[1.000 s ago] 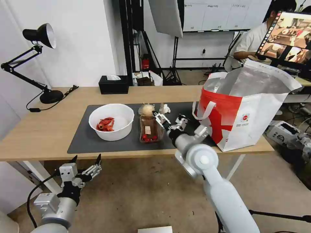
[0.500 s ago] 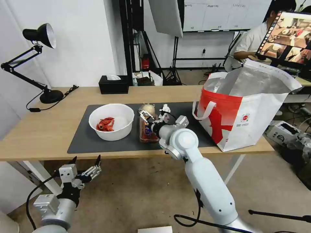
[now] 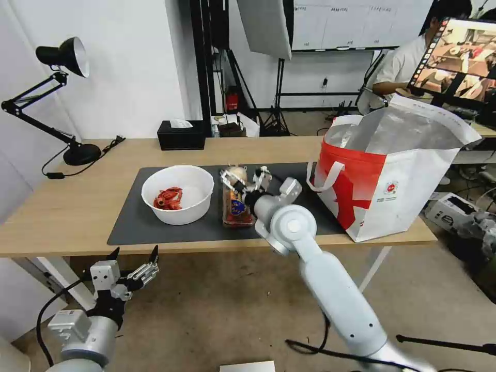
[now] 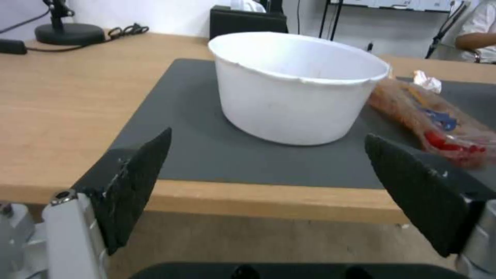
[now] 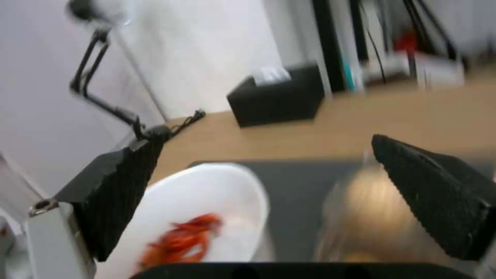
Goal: Pick up the trash from the table and place it into the takeout bag.
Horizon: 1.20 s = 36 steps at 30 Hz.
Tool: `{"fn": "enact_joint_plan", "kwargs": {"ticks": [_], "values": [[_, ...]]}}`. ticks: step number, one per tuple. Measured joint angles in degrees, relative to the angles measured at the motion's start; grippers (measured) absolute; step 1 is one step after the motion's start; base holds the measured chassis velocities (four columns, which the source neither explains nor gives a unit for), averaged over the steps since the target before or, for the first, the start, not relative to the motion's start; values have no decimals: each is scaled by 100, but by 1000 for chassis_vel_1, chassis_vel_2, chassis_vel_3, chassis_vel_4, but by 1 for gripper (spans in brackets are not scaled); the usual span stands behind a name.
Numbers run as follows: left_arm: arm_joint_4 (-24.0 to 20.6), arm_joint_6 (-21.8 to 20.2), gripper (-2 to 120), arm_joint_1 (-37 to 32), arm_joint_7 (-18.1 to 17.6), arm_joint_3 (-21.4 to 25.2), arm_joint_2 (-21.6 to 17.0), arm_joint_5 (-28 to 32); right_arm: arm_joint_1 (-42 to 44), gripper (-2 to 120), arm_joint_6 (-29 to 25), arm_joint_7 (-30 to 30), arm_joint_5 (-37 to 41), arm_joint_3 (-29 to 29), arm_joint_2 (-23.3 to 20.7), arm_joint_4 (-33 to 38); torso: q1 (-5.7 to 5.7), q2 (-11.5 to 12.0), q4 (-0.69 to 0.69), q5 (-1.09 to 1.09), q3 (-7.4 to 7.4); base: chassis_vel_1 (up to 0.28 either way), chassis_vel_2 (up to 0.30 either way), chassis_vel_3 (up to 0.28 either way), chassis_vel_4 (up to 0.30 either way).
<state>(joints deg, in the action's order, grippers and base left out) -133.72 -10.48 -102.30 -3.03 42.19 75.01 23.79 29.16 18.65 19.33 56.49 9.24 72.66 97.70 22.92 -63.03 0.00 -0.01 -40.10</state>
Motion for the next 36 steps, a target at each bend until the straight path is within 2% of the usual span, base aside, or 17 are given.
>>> {"fn": "enact_joint_plan", "kwargs": {"ticks": [1,2,4,5,7,8,9,11,12,14,18,20,21,24,30,31,36], "values": [[0,0,100,0,0,0,0,0,0,100,0,0,0,0,0,0,0,0,0,0,0,0,0,0,0],[-5,3,100,2,15,0,-11,3,-511,99,-66,-748,-522,399,-400,-300,0,0,0,0,0,0,0,0,0],[-9,5,100,16,32,-14,-26,7,-1033,91,-121,-1516,-822,790,-716,-745,0,0,-1,1,0,0,0,0,0],[-9,5,100,16,32,-14,-26,7,-1033,91,-121,-1516,-822,790,-716,-745,0,0,-1,1,0,0,0,0,0],[-9,6,100,59,42,-37,-42,43,-1420,81,-156,-2090,-862,1115,-903,-1121,0,1,0,0,-1,0,0,0,0],[-9,6,100,59,42,-37,-42,43,-1420,81,-156,-2090,-862,1115,-903,-1121,0,1,0,0,-1,0,0,0,0],[-9,8,100,90,44,-51,-47,92,-1601,78,-151,-2374,-849,1277,-979,-1302,0,0,1,0,-1,0,0,0,0],[10,17,100,166,77,-96,-59,185,-1842,66,-107,-2968,-924,1532,-1076,-1630,0,0,1,0,-1,0,0,0,0],[10,17,100,166,77,-96,-59,185,-1842,66,-107,-2968,-924,1532,-1076,-1630,0,0,1,0,-1,0,0,0,0],[20,20,100,218,116,-112,-98,229,-1966,56,-82,-3387,-1237,1641,-1067,-1917,0,0,1,0,0,0,0,0,0],[27,21,100,255,144,-128,-142,263,-2032,46,-60,-3593,-1466,1736,-1010,-2135,0,0,0,0,-1,0,0,0,0],[35,21,100,285,173,-154,-183,303,-2075,36,-32,-3652,-1538,1811,-956,-2308,0,0,0,1,0,0,0,0,0],[35,21,100,285,173,-154,-183,303,-2075,36,-32,-3652,-1538,1811,-956,-2308,0,0,0,1,0,0,0,0,0],[77,-8,100,427,207,-241,-195,391,-2099,19,69,-3658,-1530,1894,-857,-2571,0,0,-1,1,0,0,0,0,0],[131,-64,100,563,210,-328,-175,411,-2099,7,85,-3657,-1490,1934,-819,-2690,0,0,0,1,-1,0,0,0,0],[144,-75,100,589,210,-344,-174,417,-2100,0,87,-3657,-1473,1939,-810,-2713,0,0,1,2,0,0,0,0,0],[208,-131,100,697,215,-421,-215,526,-2096,0,91,-3653,-1357,1953,-742,-2850,0,0,0,2,-1,0,0,0,0]]}}
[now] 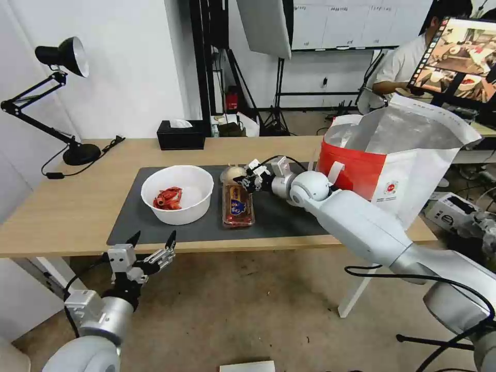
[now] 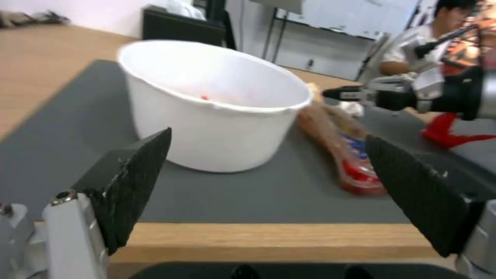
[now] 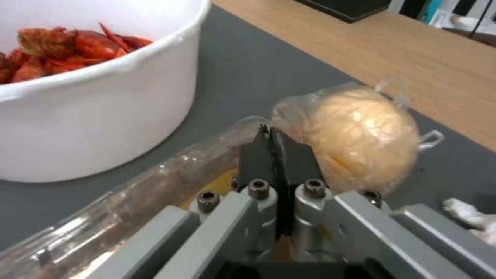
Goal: Pick up the trash from the table and place it into the takeout bag.
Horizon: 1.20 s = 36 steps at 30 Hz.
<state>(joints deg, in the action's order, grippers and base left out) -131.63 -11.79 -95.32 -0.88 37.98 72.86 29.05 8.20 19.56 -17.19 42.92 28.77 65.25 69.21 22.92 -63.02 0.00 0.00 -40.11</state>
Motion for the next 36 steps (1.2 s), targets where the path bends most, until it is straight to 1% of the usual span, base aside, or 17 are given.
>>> {"fn": "enact_joint_plan", "kwargs": {"ticks": [3,4,5,7,8,9,11,12,14,15,17,18,21,32,35,36], "values": [[48,-108,100,137,51,-93,-351,691,37,0,7,13,163,0,59,-53,0,0,-1,0,0,0,0,0,0],[48,-108,100,137,51,-93,-351,691,37,0,7,13,163,0,59,-53,0,0,-1,0,0,0,0,0,0],[49,-234,100,223,50,-131,-531,1140,55,0,17,37,228,19,27,-8,0,0,0,0,0,0,0,0,0],[53,-431,100,367,-25,-210,-734,1659,66,0,24,59,252,22,15,-12,0,0,0,0,0,0,0,0,0],[53,-431,100,367,-25,-210,-734,1659,66,0,24,59,252,22,15,-12,0,0,0,0,0,0,0,0,0],[68,-499,100,433,-61,-243,-812,1829,69,0,27,62,260,22,15,-20,0,0,0,0,0,0,0,0,0],[105,-753,100,692,-181,-344,-1011,2455,80,0,34,60,282,26,12,-49,0,0,0,0,0,0,0,0,0],[105,-753,100,692,-181,-344,-1011,2455,80,0,34,60,282,26,12,-49,0,0,0,0,0,0,0,0,0],[126,-934,100,907,-283,-394,-1133,2975,97,0,51,42,305,27,15,-88,0,0,0,0,0,0,0,0,0],[126,-934,100,907,-283,-394,-1133,2975,97,0,51,42,305,27,15,-88,0,0,0,0,0,0,0,0,0],[171,-1043,100,1051,-329,-436,-1258,3341,113,0,72,20,341,27,23,-103,0,0,0,0,0,0,0,0,0],[171,-1043,100,1051,-329,-436,-1258,3341,113,0,72,20,341,27,23,-103,0,0,0,0,0,0,0,0,0],[300,-1176,100,1284,-358,-544,-1485,3770,144,0,96,19,375,17,22,-125,0,0,0,0,0,0,0,0,0],[543,-1362,100,1737,-372,-802,-1695,4285,166,0,122,29,425,16,-41,-40,0,0,0,0,0,0,0,0,0],[646,-1559,100,1840,-447,-877,-1746,4526,153,0,132,28,435,47,-67,-2,0,0,0,0,0,0,0,0,0],[646,-1559,100,1840,-447,-877,-1746,4526,153,0,132,28,435,47,-67,-2,0,0,0,0,0,0,0,0,0]]}}
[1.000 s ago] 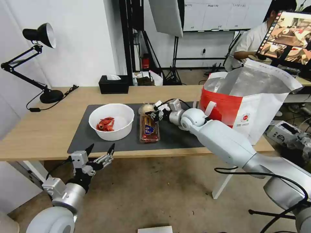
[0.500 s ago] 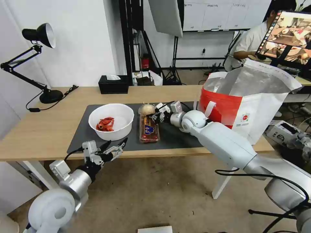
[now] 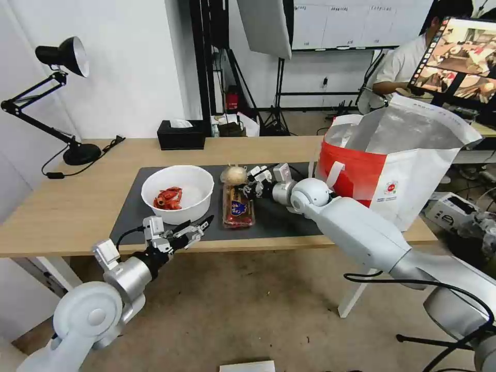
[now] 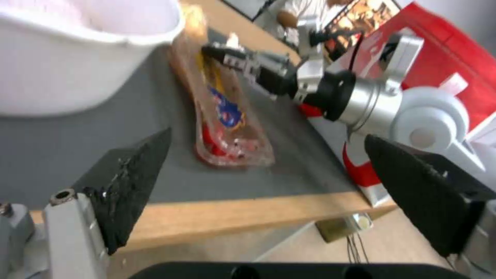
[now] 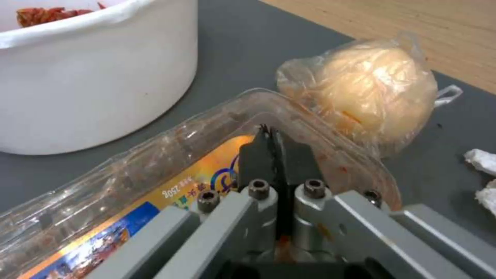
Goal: Pick up the trash from the table and place it into the takeout bag.
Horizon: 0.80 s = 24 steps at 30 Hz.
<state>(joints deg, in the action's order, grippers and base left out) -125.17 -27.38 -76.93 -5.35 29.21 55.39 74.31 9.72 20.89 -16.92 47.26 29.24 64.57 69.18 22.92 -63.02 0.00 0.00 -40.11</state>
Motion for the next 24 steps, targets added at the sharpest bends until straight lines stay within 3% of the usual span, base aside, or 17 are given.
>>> {"fn": "enact_joint_plan", "kwargs": {"ticks": [7,24], "values": [[278,-76,100,192,-77,-89,-89,422,-21,0,2,-48,9,69,-4,39,0,0,0,0,0,0,0,0,0],[788,-49,100,760,-82,-473,-296,768,-22,0,-3,-81,12,101,13,65,0,0,0,0,0,0,0,0,0]]}}
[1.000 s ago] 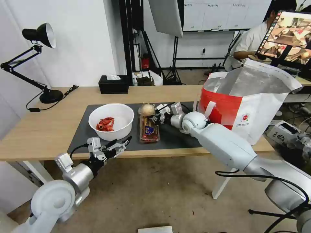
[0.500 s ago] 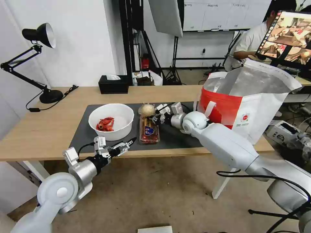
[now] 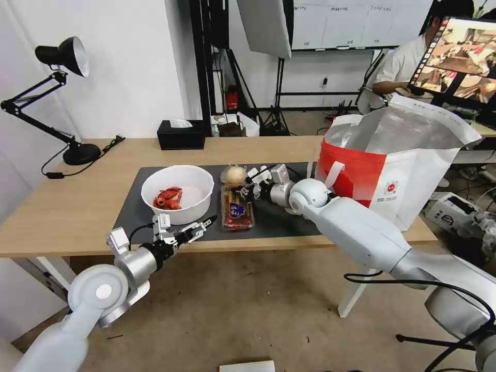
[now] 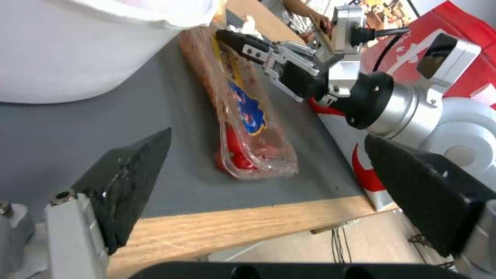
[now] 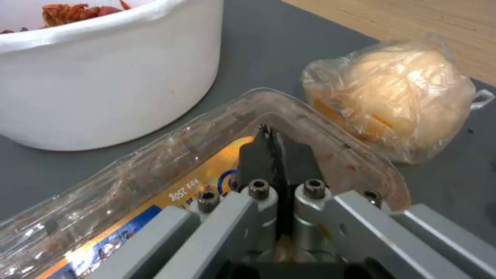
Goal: Pick up the trash from the table and place it into the takeout bag.
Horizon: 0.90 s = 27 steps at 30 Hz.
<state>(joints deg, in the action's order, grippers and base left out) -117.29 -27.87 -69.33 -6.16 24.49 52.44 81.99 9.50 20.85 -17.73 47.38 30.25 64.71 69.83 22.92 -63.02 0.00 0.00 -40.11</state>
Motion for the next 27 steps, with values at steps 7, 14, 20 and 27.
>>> {"fn": "enact_joint_plan", "kwargs": {"ticks": [7,14,20,27], "values": [[191,-128,100,321,-81,-227,-26,283,6,0,0,-9,-1,-3,-30,27,0,0,0,0,0,0,0,0,0],[486,-194,100,670,-243,-563,26,421,13,0,0,-11,-6,-16,-93,70,0,0,0,0,0,0,0,0,0],[620,-203,100,855,-340,-784,109,430,13,0,-1,-16,-6,-16,-129,68,0,0,0,0,0,0,0,0,0],[835,-203,100,1155,-598,-1089,197,431,40,0,-3,-19,-6,-32,-130,70,0,0,0,0,0,0,0,0,0]]}}
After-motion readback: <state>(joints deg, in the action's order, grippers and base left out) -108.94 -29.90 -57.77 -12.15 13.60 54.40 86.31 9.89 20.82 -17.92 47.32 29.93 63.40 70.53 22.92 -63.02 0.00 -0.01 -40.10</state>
